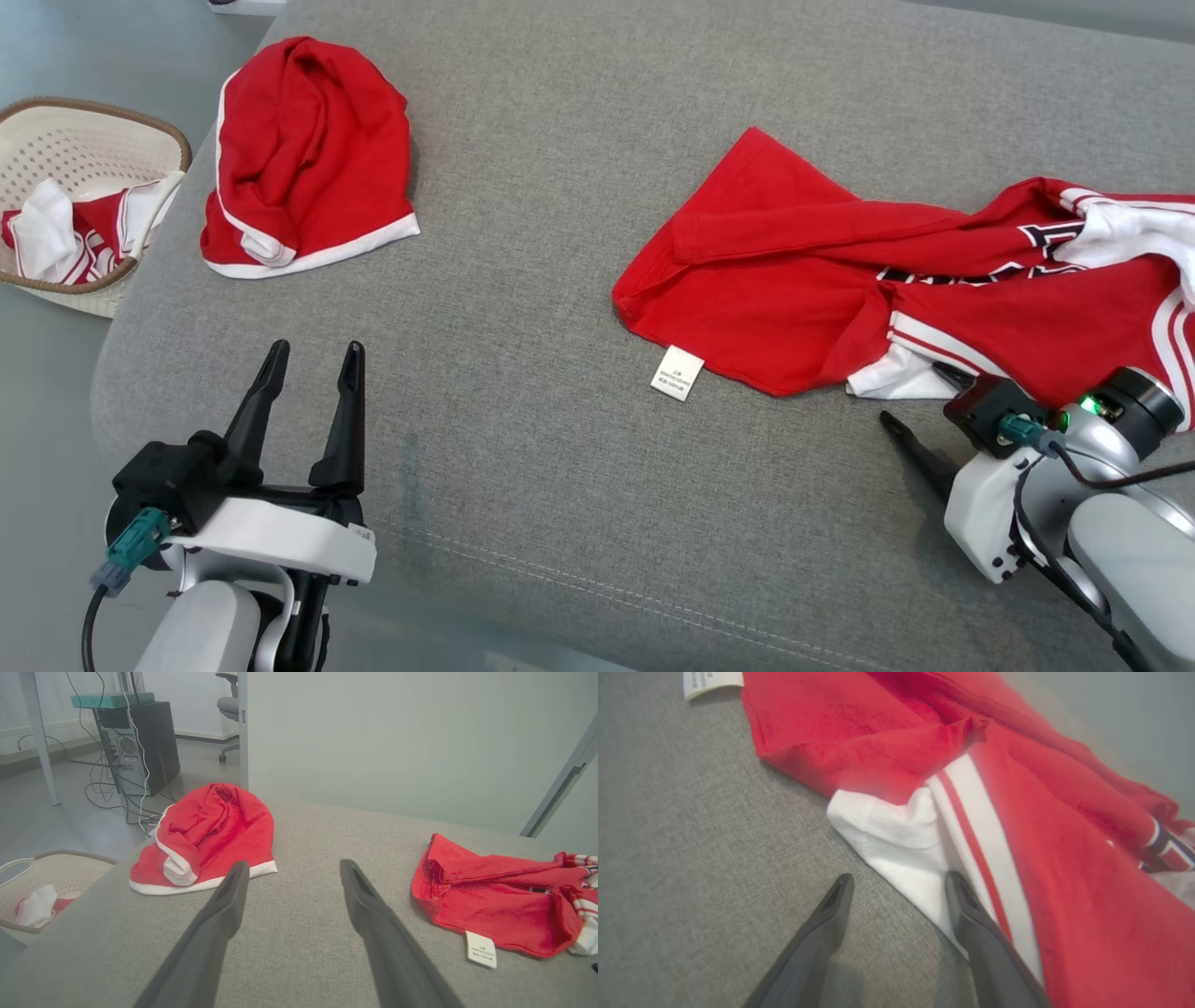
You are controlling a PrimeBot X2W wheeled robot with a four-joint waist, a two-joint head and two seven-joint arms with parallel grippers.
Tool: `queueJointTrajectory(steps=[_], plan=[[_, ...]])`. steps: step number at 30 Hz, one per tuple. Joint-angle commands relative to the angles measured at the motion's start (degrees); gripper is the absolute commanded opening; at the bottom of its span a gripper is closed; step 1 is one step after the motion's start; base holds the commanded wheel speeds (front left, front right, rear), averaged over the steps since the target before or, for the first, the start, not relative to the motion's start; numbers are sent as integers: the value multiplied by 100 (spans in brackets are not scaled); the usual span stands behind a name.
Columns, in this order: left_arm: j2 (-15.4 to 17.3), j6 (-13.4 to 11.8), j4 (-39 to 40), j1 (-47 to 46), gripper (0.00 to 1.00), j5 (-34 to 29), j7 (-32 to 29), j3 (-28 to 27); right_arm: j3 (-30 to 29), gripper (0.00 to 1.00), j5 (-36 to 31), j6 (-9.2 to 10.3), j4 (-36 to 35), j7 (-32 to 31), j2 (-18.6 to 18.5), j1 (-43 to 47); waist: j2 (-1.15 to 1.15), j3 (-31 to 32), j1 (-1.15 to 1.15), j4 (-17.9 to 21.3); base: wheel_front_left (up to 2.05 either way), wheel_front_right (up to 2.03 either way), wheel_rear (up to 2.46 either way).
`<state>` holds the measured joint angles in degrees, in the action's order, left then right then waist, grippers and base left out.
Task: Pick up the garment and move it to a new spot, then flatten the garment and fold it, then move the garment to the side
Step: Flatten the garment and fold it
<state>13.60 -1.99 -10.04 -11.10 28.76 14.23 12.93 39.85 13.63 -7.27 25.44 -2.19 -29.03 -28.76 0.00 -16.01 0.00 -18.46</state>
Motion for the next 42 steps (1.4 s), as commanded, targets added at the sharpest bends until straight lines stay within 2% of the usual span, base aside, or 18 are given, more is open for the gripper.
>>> queueJointTrajectory(steps=[1,2,3,4,5,10,14,17,21,25,30,35,38,39,40,41,42], plan=[[115,49,79,-273,100,-42,65,-244,178,100,50,-22,92,-100,-126,-82,0,-87,0,-79,0,0,0],[91,70,56,-291,100,-57,68,-258,268,100,86,-22,173,-149,-142,-149,0,-100,0,-91,0,0,0],[68,90,34,-305,100,-72,71,-272,340,60,129,-22,227,-158,-152,-213,0,-109,0,-101,0,0,0],[46,108,16,-322,100,-90,72,-291,404,33,169,-22,282,-176,-163,-272,0,-114,0,-109,0,0,0],[22,124,11,-337,100,-112,73,-319,454,0,218,-22,319,-194,-171,-320,0,-118,0,-114,0,0,0],[-79,214,5,-359,100,-252,75,-480,694,0,561,-22,293,-266,-264,-392,0,-80,0,-60,0,0,0],[-126,288,-17,-326,100,-359,75,-587,934,0,1117,-22,-138,-317,-456,-350,0,0,0,67,0,0,0],[-145,345,-44,-295,100,-425,76,-642,1143,0,1824,-22,-765,-450,-802,-290,0,79,0,188,0,0,0],[-137,399,-50,-257,100,-492,76,-712,1176,0,2732,-22,-1746,-540,-1462,-197,0,126,0,390,0,0,0],[-99,431,-39,-222,100,-543,76,-779,1208,0,3334,-22,-2551,-662,-2065,-47,0,130,0,616,0,0,0],[-53,462,-15,-226,100,-584,76,-808,1509,0,3575,-22,-3172,-750,-2669,107,0,123,0,838,0,0,0],[-9,472,-1,-234,100,-600,76,-801,1590,0,3580,-22,-3096,-717,-2858,332,0,108,0,967,0,0,0],[36,465,9,-210,100,-596,53,-806,1653,0,3497,-22,-2915,-637,-2720,457,0,99,0,1090,0,0,0],[49,461,14,-206,100,-595,42,-805,1644,9,3471,-22,-2798,-595,-2634,485,0,96,0,1126,0,0,0],[61,458,21,-203,100,-596,30,-801,1635,50,3466,-22,-2668,-541,-2530,520,0,98,0,1159,0,0,0],[74,458,27,-198,100,-594,12,-797,1630,100,3484,-22,-2546,-495,-2414,554,0,101,0,1195,0,0,0],[89,454,38,-197,100,-593,-7,-795,1630,100,3455,-22,-2447,-437,-2314,566,0,107,0,1228,0,0,0]])
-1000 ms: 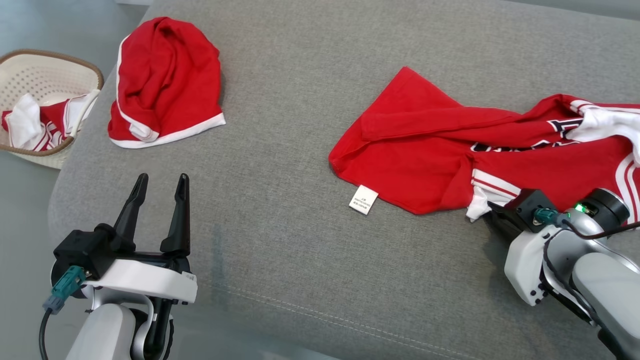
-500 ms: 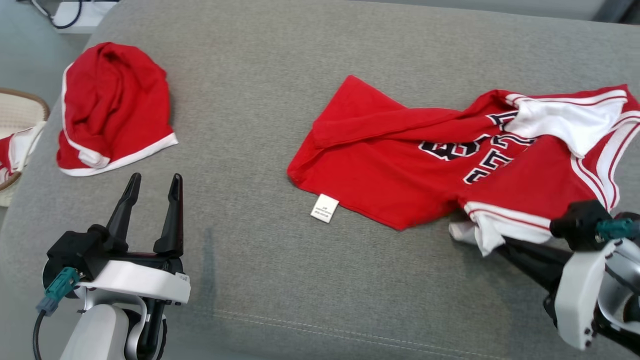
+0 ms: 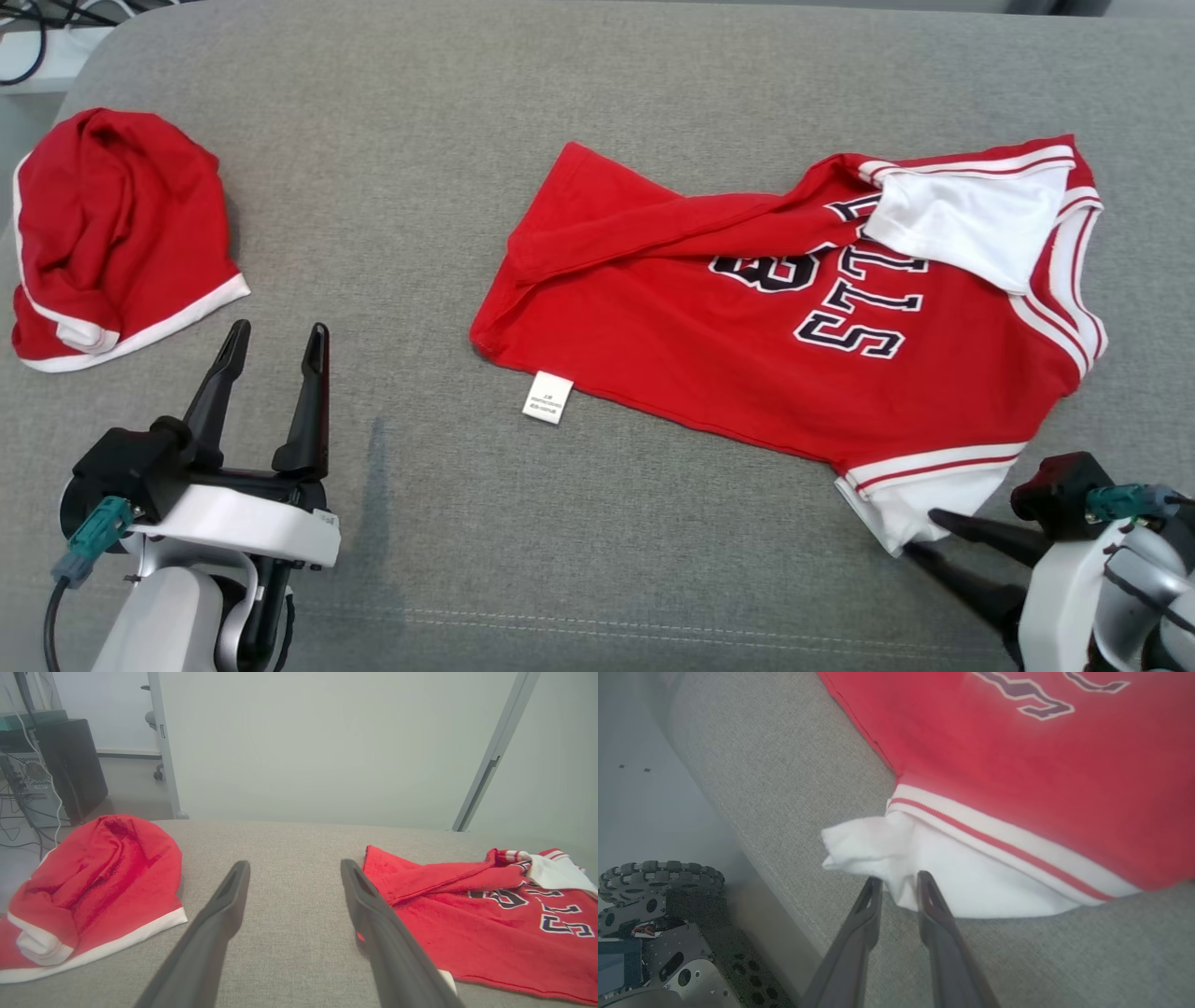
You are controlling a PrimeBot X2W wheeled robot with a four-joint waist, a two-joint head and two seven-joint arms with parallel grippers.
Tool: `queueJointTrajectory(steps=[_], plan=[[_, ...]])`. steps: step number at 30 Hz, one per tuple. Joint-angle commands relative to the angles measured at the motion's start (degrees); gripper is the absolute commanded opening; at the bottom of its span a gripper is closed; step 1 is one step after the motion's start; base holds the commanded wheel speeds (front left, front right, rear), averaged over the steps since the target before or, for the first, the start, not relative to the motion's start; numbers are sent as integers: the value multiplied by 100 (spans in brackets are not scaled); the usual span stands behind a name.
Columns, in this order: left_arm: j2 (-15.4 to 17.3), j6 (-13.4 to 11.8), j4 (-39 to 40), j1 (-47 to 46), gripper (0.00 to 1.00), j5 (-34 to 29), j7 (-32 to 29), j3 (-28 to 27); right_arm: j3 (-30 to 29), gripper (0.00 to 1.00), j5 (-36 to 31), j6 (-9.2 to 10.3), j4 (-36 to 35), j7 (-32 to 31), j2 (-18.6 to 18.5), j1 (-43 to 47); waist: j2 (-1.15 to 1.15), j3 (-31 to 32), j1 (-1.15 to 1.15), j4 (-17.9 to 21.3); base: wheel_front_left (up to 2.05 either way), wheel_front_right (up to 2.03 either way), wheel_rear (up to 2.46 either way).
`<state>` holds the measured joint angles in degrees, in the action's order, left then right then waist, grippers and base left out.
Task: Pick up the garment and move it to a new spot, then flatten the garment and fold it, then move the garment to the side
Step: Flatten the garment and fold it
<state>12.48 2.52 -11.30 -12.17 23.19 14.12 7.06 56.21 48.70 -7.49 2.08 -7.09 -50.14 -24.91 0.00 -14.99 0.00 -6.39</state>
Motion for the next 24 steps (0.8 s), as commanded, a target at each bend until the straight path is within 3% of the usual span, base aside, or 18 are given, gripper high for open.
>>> queueJointTrajectory(steps=[1,3,5,9,11,15,20,24], plan=[[220,-5,173,-86,100,-38,-16,-210,-29,100,-46,0,-21,141,-96,203,0,19,0,56,0,0,0],[264,-33,202,-68,100,-42,-63,-225,-96,100,-9,0,136,321,59,274,0,56,0,135,0,0,0],[329,-67,277,-30,100,-46,-136,-239,-466,100,97,0,315,883,220,463,0,134,0,261,0,0,0],[406,-123,398,77,100,-37,-248,-267,-1246,100,192,0,459,1811,430,864,0,275,0,457,0,0,0],[455,-177,501,170,100,-32,-314,-296,-1876,100,169,0,471,2100,716,1162,0,373,0,608,0,0,0],[514,-238,639,244,100,-43,-395,-311,-2902,100,-315,0,599,2196,1266,1437,0,456,0,761,0,0,0],[612,-334,798,335,100,-130,-444,-321,-4442,100,-1394,0,307,2206,2363,1630,0,558,0,898,0,0,0],[646,-408,836,465,100,-166,-454,-328,-5086,100,-2414,0,-152,2207,3128,1907,0,697,0,938,0,0,0]])
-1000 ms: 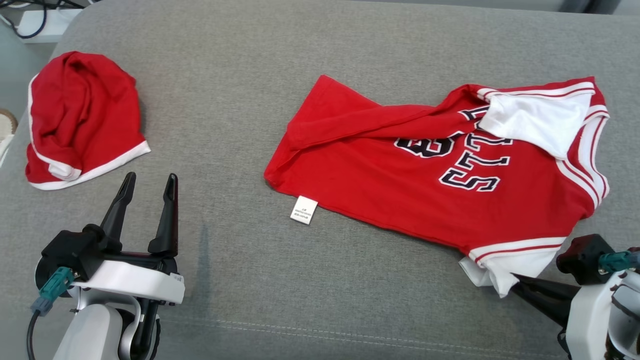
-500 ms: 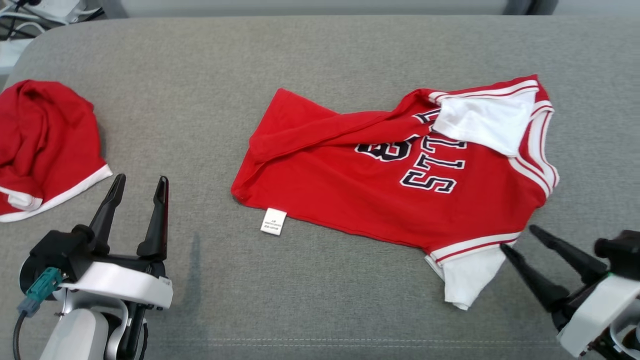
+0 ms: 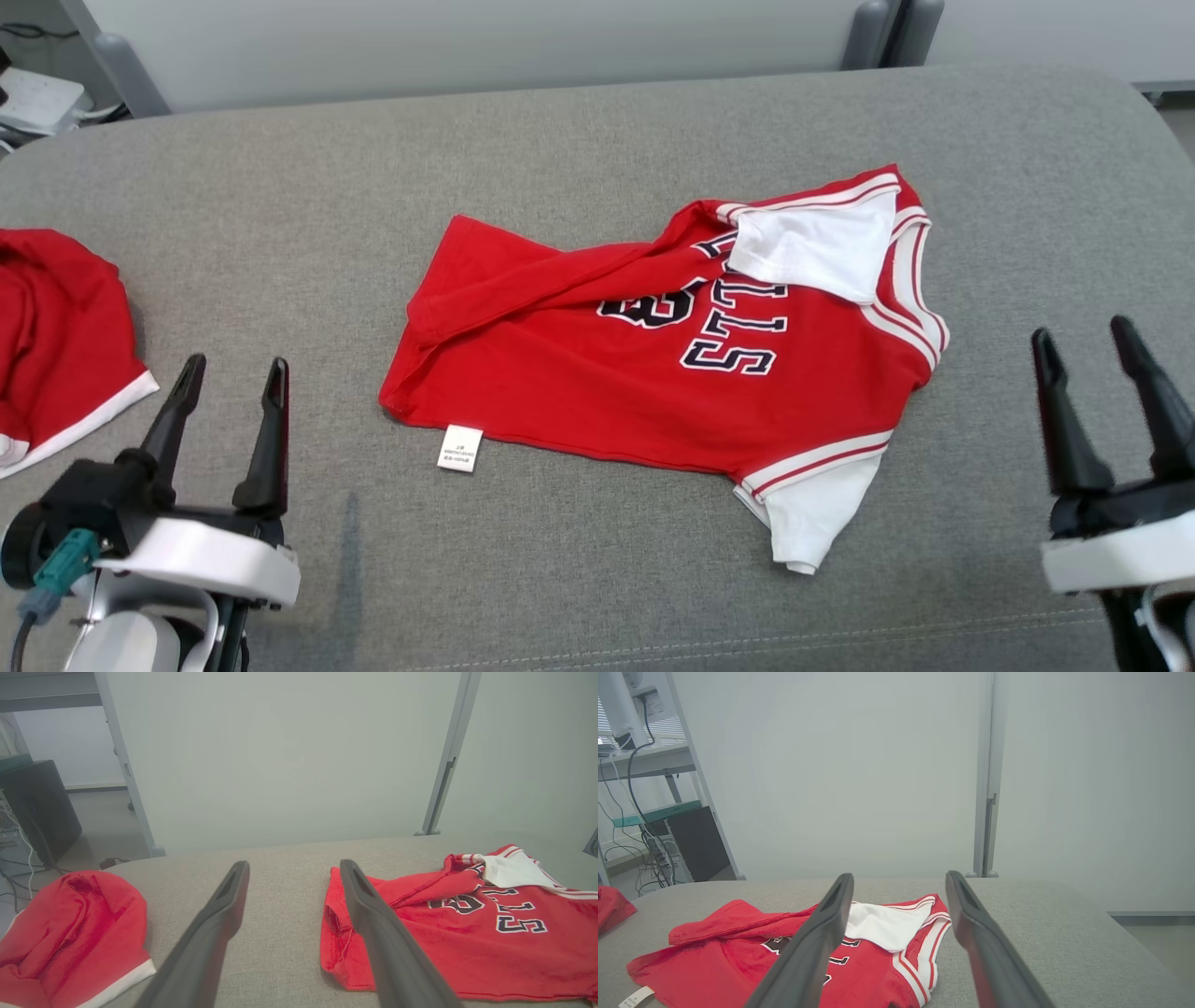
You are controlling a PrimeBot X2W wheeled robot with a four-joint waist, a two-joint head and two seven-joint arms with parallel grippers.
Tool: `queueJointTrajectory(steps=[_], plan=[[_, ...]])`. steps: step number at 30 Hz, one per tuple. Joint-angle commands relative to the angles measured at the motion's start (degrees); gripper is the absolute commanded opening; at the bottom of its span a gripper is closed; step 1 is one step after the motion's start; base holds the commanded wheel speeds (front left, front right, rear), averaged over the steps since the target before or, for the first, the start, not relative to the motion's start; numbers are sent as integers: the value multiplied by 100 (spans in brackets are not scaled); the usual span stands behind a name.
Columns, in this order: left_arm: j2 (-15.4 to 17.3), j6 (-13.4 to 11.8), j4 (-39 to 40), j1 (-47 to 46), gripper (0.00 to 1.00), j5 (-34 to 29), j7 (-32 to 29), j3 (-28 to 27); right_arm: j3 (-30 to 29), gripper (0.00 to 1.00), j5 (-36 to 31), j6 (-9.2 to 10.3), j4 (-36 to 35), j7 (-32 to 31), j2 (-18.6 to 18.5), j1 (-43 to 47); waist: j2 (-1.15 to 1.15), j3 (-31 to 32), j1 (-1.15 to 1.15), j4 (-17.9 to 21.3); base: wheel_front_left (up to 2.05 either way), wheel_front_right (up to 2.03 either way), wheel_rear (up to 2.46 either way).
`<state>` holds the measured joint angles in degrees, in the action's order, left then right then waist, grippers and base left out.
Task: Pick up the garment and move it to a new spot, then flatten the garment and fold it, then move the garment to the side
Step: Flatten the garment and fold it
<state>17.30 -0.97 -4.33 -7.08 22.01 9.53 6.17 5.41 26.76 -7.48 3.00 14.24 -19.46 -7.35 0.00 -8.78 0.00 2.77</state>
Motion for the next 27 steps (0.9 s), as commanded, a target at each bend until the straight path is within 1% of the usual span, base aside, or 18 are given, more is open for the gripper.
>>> queueJointTrajectory(steps=[1,6,7,10,15,21,27], plan=[[166,-76,137,-1,100,-55,17,-242,-73,100,-439,-1,-329,74,201,250,0,113,0,24,0,0,0],[138,-181,78,321,100,-79,98,-247,-53,100,-1277,-1,-483,75,668,776,0,328,0,36,0,0,0],[138,-181,78,321,100,-79,98,-247,-53,100,-1277,-1,-483,75,668,776,0,328,0,36,0,0,0],[125,-239,77,533,100,-56,155,-292,21,100,-1583,-1,-437,75,835,1024,0,420,0,48,0,0,0],[164,-302,103,896,100,-54,223,-351,185,100,-1711,-1,-344,75,1082,1364,0,593,0,50,0,0,0],[202,-377,175,1132,100,-39,219,-395,350,100,-1717,-1,-174,75,1184,1445,0,708,0,39,0,0,0],[262,-367,186,1167,100,-15,204,-396,425,100,-1717,-1,-121,75,1210,1429,0,778,0,23,0,0,0]])
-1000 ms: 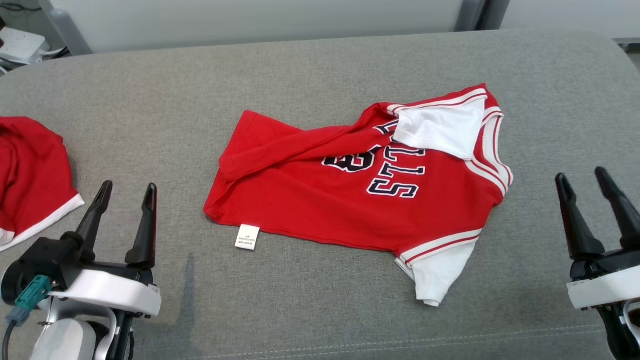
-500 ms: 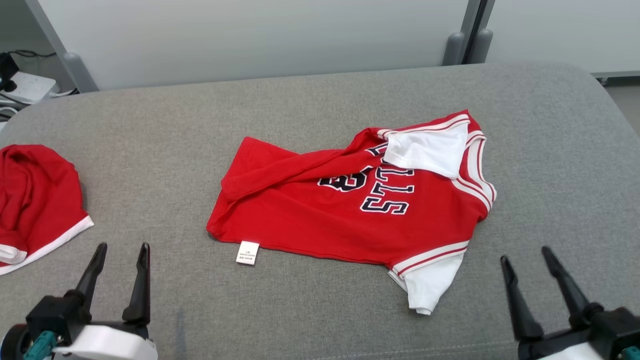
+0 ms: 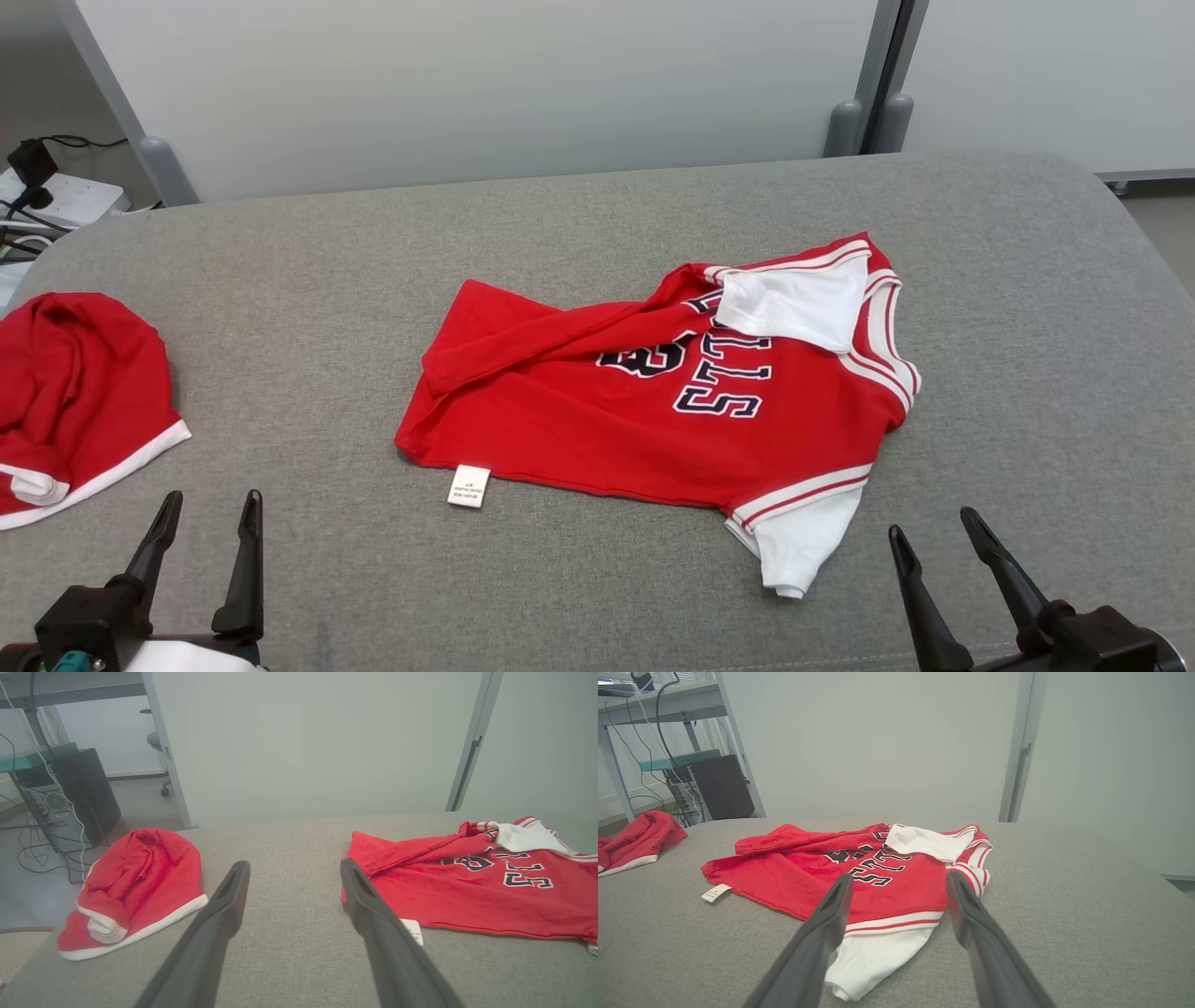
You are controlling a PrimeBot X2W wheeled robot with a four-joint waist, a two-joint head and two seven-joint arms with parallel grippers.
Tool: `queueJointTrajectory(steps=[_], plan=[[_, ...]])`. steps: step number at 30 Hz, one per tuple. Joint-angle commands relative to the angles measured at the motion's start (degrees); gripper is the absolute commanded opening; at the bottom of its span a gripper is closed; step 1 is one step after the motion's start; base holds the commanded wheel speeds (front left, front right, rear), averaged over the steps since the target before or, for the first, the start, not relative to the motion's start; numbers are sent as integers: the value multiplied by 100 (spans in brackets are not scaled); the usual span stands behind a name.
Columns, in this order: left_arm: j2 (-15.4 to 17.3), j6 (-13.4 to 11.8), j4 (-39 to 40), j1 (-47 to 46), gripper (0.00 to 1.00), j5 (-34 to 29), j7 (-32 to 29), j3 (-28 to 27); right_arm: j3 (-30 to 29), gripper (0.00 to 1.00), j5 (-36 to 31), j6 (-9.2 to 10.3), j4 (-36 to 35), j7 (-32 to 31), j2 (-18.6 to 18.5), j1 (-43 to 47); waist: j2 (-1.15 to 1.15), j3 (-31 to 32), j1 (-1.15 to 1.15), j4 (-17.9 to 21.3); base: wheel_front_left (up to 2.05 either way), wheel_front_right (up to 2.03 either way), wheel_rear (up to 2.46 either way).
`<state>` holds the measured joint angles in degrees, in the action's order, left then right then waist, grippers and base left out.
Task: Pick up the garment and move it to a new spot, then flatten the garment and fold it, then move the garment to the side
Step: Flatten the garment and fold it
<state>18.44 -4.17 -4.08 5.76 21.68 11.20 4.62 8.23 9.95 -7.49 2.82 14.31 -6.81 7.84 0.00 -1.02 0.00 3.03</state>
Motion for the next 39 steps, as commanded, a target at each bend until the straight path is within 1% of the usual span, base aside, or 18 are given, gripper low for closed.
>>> queueJointTrajectory(steps=[1,14,18,19,23,24,25,29,35,39], plan=[[151,-47,164,-119,100,23,36,-239,155,100,-34,0,-99,69,-61,-93,0,6,0,-6,0,0,0],[136,-118,303,-259,100,56,-71,-98,224,100,-118,0,-67,69,-95,-198,0,-174,0,-76,0,0,0],[64,45,310,-595,100,263,-562,127,772,100,-110,0,117,-292,-323,-444,0,-425,0,-112,0,0,0],[37,151,237,-798,100,361,-814,250,976,100,-119,0,215,-459,-472,-601,0,-553,0,-120,0,0,0],[-26,361,-21,-1203,100,519,-1261,499,1297,100,-115,0,352,-723,-671,-866,0,-801,0,-140,0,0,0],[-68,442,-188,-1389,100,609,-1452,584,1463,100,-174,0,400,-811,-786,-970,0,-919,0,-154,0,0,0],[-85,484,-269,-1476,100,651,-1531,619,1526,100,-174,0,430,-853,-823,-1003,0,-973,0,-157,0,0,0],[-147,662,-588,-1822,100,817,-1707,705,1731,100,-240,0,492,-960,-955,-1124,0,-1182,0,-158,0,0,0],[-252,828,-1138,-2335,100,1073,-1982,788,1900,100,-503,0,552,-1123,-1055,-1301,0,-1472,0,-144,0,0,0],[-305,940,-1549,-2780,100,1218,-1990,812,2000,100,-572,0,562,-1155,-1075,-1461,0,-1712,0,-87,0,0,0]])
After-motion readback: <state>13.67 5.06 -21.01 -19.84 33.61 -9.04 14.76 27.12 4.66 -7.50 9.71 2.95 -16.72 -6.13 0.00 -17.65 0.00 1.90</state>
